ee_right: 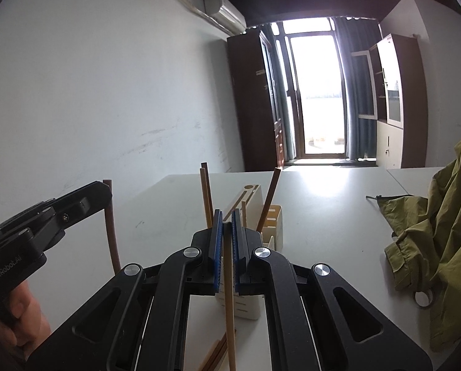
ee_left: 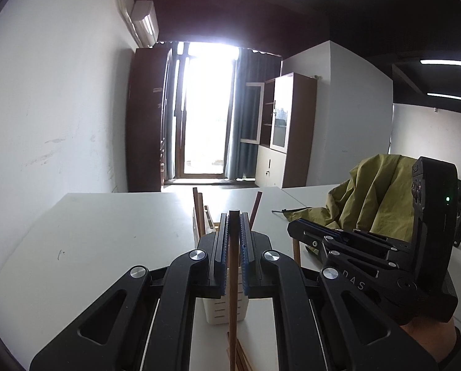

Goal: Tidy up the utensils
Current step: 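Lift both held chopsticks and raise them above the holder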

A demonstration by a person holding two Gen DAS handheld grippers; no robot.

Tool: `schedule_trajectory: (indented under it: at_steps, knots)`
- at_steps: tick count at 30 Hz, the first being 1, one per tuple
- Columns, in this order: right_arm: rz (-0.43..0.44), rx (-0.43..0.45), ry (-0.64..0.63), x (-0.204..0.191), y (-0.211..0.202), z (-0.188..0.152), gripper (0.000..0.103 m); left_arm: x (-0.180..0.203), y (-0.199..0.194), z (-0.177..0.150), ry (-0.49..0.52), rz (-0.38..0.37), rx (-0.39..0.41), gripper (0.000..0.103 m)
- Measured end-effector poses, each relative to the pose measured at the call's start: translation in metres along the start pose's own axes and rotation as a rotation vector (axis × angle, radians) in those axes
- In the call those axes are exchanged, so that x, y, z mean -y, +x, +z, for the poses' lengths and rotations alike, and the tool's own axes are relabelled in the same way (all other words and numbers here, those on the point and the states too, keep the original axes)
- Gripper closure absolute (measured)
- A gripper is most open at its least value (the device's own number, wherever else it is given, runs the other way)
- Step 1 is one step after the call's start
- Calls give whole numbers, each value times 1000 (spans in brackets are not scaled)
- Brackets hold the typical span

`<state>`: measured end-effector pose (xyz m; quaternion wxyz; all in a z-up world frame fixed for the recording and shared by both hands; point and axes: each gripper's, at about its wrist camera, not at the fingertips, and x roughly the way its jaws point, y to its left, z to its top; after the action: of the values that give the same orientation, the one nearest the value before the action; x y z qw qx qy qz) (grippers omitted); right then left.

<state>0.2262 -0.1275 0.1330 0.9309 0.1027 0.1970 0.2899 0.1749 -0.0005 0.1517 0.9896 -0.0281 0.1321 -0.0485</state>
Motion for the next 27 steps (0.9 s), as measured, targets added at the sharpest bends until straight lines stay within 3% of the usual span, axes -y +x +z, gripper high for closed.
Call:
schedule_trajectory:
  at_steps: [10, 16, 27]
  knots:
    - [28, 99, 28, 16, 7, 19, 97, -1, 7, 18, 7, 37, 111, 97]
    - [34, 164, 33, 20, 13, 24, 97, -1, 16, 25, 5, 17, 160, 97]
    - [60, 311, 37, 27, 13, 36, 97, 2, 9, 31, -6, 40, 336, 97]
